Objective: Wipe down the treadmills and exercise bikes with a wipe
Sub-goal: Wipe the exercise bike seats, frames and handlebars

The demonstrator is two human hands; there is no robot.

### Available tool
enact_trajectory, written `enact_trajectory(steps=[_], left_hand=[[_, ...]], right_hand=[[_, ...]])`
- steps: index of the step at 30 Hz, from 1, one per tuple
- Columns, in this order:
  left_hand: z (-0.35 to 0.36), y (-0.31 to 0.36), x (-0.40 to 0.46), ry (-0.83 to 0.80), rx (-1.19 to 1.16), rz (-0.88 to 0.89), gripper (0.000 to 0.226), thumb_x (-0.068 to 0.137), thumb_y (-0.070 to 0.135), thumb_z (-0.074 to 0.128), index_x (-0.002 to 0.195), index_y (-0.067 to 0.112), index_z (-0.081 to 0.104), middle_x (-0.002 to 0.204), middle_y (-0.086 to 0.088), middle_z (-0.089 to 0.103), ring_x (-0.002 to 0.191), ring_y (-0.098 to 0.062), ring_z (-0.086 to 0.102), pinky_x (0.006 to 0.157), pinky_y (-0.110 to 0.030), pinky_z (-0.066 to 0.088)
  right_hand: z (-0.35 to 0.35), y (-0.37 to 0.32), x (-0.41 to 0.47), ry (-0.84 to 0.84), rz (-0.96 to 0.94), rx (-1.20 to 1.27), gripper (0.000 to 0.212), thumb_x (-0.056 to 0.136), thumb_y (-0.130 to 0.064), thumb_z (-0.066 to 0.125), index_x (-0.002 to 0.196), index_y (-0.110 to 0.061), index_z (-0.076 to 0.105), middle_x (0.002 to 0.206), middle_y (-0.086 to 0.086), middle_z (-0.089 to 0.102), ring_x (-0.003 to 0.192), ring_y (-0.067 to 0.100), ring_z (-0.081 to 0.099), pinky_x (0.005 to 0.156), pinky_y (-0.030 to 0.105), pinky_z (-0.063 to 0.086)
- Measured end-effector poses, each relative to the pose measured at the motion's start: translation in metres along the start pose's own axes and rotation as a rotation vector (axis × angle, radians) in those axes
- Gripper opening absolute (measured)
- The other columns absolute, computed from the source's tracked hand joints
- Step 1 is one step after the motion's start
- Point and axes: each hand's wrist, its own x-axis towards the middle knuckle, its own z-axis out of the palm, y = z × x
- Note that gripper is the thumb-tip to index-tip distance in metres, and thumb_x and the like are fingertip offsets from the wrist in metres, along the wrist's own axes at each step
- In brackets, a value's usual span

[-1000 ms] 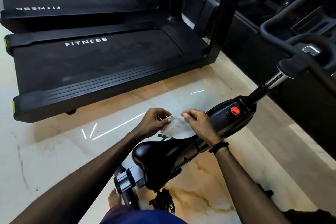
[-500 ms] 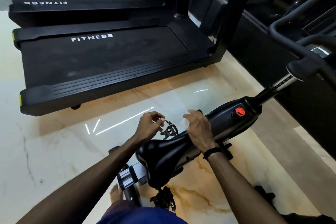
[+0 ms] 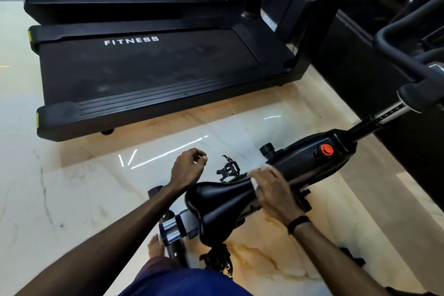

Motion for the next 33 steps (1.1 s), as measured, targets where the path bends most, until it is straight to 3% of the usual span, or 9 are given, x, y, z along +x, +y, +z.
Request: enact_trajectory(steps=[3, 7, 13, 17, 19, 23, 26, 29, 33], left_hand=[[0.001, -0.002, -0.002, -0.012, 0.006, -0.019, 0.018, 0.075, 0.044, 0.05, 0.082, 0.033, 0.063, 0.086, 0.003, 0.073, 0.083, -0.022, 0.069, 0.086, -0.044, 0.054], [0.002, -0.007, -0.001, -0.024, -0.012, -0.031, 0.015, 0.074, 0.044, 0.051, 0.077, 0.035, 0.062, 0.082, 0.004, 0.073, 0.081, -0.023, 0.069, 0.085, -0.045, 0.054], [-0.003, -0.001, 0.005, -0.035, -0.013, -0.003, 0.015, 0.077, 0.042, 0.049, 0.079, 0.034, 0.061, 0.081, 0.006, 0.073, 0.081, -0.022, 0.07, 0.084, -0.044, 0.056], [-0.004, 0.002, 0.012, -0.047, -0.01, 0.007, 0.017, 0.078, 0.041, 0.049, 0.081, 0.031, 0.063, 0.08, 0.005, 0.073, 0.08, -0.022, 0.07, 0.084, -0.046, 0.055], [-0.007, 0.0, 0.014, -0.05, -0.012, 0.006, 0.017, 0.078, 0.041, 0.049, 0.08, 0.032, 0.063, 0.08, 0.005, 0.073, 0.08, -0.023, 0.07, 0.084, -0.047, 0.055], [-0.009, -0.009, 0.014, -0.067, -0.019, -0.01, 0.016, 0.079, 0.041, 0.049, 0.08, 0.032, 0.062, 0.08, 0.004, 0.073, 0.079, -0.024, 0.07, 0.084, -0.046, 0.055], [-0.008, -0.012, 0.014, -0.09, -0.043, -0.018, 0.013, 0.087, 0.03, 0.055, 0.085, 0.023, 0.066, 0.079, 0.0, 0.073, 0.073, -0.025, 0.071, 0.083, -0.047, 0.056], [-0.007, -0.01, 0.016, -0.114, -0.052, -0.008, 0.014, 0.084, 0.029, 0.056, 0.085, 0.02, 0.067, 0.077, -0.001, 0.073, 0.071, -0.025, 0.071, 0.082, -0.047, 0.057], [-0.006, -0.004, 0.021, -0.142, -0.025, 0.029, 0.012, 0.091, 0.019, 0.058, 0.088, 0.016, 0.069, 0.077, -0.002, 0.073, 0.071, -0.023, 0.07, 0.08, -0.046, 0.058]], right_hand=[[-0.002, 0.014, 0.01, 0.022, 0.174, -0.034, 0.035, 0.09, -0.01, 0.037, 0.11, -0.009, 0.065, 0.108, 0.008, 0.069, 0.105, 0.022, 0.059, 0.114, 0.047, 0.036], [0.022, -0.05, 0.011, 0.071, 0.2, 0.063, 0.028, 0.08, -0.01, 0.036, 0.09, -0.012, 0.062, 0.089, 0.006, 0.063, 0.087, 0.027, 0.054, 0.089, 0.043, 0.045], [0.062, -0.164, 0.013, 0.042, -0.016, 0.239, 0.043, 0.084, -0.012, 0.035, 0.117, -0.006, 0.064, 0.118, 0.015, 0.065, 0.121, 0.032, 0.054, 0.114, 0.048, 0.034], [0.049, -0.144, 0.006, -0.071, -0.273, 0.147, 0.054, 0.087, -0.011, 0.042, 0.14, -0.01, 0.051, 0.138, 0.011, 0.057, 0.136, 0.026, 0.044, 0.122, 0.045, 0.023], [0.043, -0.101, -0.004, 0.005, -0.217, 0.163, 0.054, 0.085, -0.011, 0.049, 0.138, -0.009, 0.054, 0.132, 0.007, 0.062, 0.128, 0.023, 0.05, 0.116, 0.041, 0.031], [0.024, -0.017, -0.012, 0.119, 0.106, 0.078, 0.066, 0.072, 0.013, 0.063, 0.134, -0.01, 0.06, 0.137, 0.005, 0.061, 0.136, 0.019, 0.048, 0.123, 0.037, 0.02], [0.036, -0.041, -0.002, 0.215, 0.29, 0.079, 0.059, 0.069, 0.015, 0.056, 0.122, -0.009, 0.067, 0.128, 0.007, 0.066, 0.126, 0.027, 0.055, 0.122, 0.036, 0.021], [0.058, -0.114, 0.001, 0.222, 0.217, 0.195, 0.05, 0.072, 0.007, 0.049, 0.115, -0.011, 0.066, 0.121, 0.006, 0.066, 0.112, 0.027, 0.057, 0.113, 0.041, 0.034], [0.06, -0.164, -0.004, 0.072, -0.033, 0.216, 0.05, 0.084, -0.004, 0.035, 0.127, -0.012, 0.06, 0.14, 0.007, 0.057, 0.125, 0.023, 0.052, 0.122, 0.04, 0.022]])
